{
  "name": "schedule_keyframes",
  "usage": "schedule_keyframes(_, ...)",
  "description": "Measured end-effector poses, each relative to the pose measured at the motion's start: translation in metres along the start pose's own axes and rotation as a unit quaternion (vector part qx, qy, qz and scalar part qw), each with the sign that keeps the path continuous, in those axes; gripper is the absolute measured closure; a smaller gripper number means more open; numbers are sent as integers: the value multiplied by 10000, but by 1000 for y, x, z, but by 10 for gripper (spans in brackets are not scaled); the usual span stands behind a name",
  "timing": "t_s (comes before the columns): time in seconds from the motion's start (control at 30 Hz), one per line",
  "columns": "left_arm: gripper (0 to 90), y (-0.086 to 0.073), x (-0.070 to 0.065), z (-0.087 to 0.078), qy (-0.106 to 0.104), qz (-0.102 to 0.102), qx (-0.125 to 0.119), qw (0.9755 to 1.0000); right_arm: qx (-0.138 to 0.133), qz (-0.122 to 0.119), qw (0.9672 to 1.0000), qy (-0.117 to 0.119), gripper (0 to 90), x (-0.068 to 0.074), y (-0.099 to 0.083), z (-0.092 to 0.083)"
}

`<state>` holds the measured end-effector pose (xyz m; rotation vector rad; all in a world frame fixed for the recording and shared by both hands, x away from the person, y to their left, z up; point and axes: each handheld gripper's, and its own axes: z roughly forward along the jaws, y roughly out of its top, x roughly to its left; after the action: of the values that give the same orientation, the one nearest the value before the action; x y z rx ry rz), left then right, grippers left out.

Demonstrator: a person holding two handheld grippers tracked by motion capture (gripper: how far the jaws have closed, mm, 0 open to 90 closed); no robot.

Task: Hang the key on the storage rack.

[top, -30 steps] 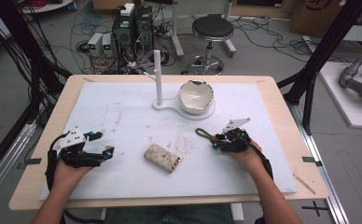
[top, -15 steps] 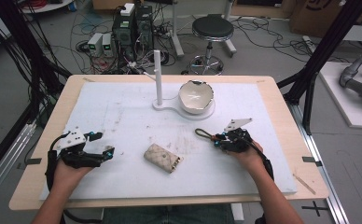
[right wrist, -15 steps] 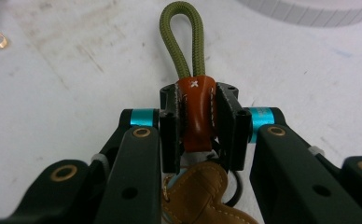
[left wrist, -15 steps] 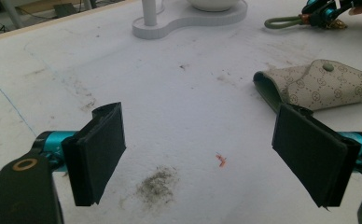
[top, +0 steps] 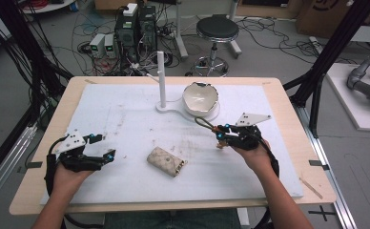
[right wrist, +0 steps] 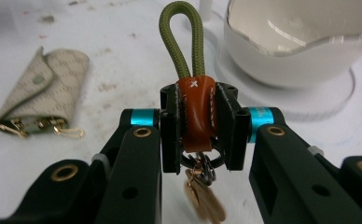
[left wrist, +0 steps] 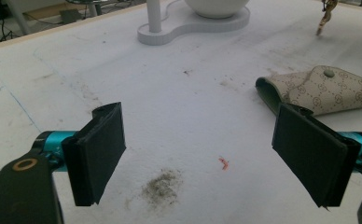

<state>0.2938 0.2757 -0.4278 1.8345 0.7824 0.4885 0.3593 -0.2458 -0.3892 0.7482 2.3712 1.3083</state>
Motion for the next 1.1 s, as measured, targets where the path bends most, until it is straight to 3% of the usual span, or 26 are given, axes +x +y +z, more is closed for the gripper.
schedule_keyframes(0.33, 171, 1, 0, -3, 80, -6, -34, 10000, -524, -63, 9985, -152, 736, -4, 44, -5)
schedule_keyframes(0.77, 171, 0, 2, -3, 104, -7, -17, 9999, -681, -258, 9972, -152, 736, -4, 96, 6)
schedule_keyframes(1.1, 171, 0, 3, -2, 106, -15, 0, 9999, -675, -467, 9966, -60, 735, -1, 135, 28)
